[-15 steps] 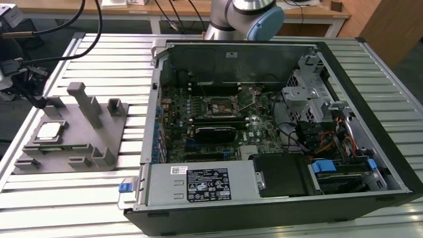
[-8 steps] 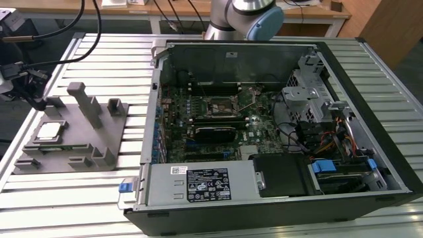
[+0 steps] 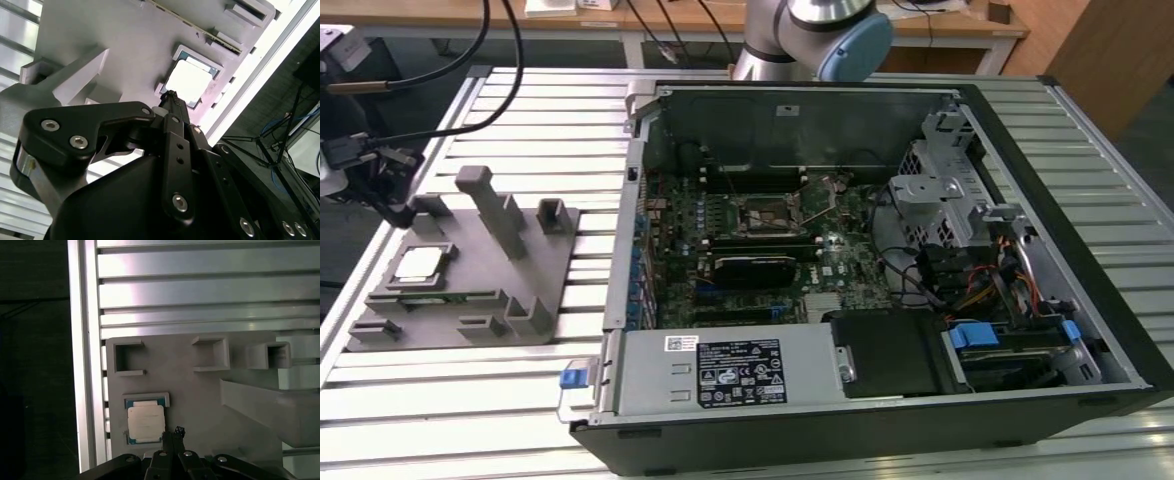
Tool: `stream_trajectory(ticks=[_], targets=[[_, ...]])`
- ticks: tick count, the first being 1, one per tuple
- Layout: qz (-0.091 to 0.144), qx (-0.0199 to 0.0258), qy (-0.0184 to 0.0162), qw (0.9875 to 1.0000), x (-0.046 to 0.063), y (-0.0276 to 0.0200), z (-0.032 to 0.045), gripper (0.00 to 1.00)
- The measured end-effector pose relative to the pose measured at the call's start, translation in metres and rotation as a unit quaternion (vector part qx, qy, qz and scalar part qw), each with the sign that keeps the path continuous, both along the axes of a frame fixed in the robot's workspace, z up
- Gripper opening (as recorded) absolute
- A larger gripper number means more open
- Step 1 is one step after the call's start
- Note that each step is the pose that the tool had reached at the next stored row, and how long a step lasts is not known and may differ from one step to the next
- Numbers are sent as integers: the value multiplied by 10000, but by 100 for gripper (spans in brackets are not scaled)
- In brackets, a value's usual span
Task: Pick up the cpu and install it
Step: 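Pick up the cpu and move it towards the insertion slot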
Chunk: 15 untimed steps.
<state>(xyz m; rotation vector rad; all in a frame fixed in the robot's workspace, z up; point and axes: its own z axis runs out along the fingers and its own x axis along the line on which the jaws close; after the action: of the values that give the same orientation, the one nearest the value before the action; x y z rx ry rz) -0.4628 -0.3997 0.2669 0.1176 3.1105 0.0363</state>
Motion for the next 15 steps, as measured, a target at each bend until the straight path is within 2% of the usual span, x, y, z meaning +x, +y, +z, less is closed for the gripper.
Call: stream_trajectory(ticks=[15], targets=[[1, 0, 0, 10000, -73, -23, -132, 11]])
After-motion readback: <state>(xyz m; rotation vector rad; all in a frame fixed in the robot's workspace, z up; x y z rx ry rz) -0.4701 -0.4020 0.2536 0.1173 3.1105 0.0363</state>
